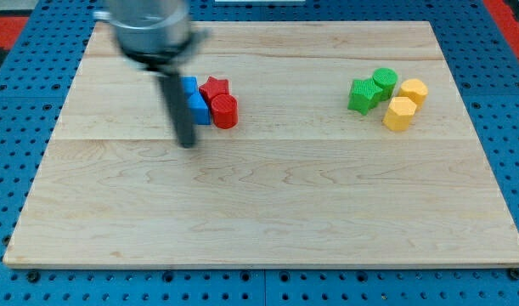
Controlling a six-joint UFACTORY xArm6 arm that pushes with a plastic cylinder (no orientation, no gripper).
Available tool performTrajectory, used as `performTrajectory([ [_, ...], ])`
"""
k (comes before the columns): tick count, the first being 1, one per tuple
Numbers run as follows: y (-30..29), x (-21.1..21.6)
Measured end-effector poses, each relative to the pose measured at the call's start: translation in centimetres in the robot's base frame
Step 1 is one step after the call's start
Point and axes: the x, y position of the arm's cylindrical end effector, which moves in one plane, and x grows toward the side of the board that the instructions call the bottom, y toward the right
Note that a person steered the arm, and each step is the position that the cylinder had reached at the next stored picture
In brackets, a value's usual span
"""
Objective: Slide the arm to the top right of the green circle
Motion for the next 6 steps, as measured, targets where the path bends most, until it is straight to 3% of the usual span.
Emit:
performTrajectory([
  [1,10.5,0.0],
  [4,16.0,-6.6],
  [5,13.9,-8.0],
  [6,11.2,-13.8],
])
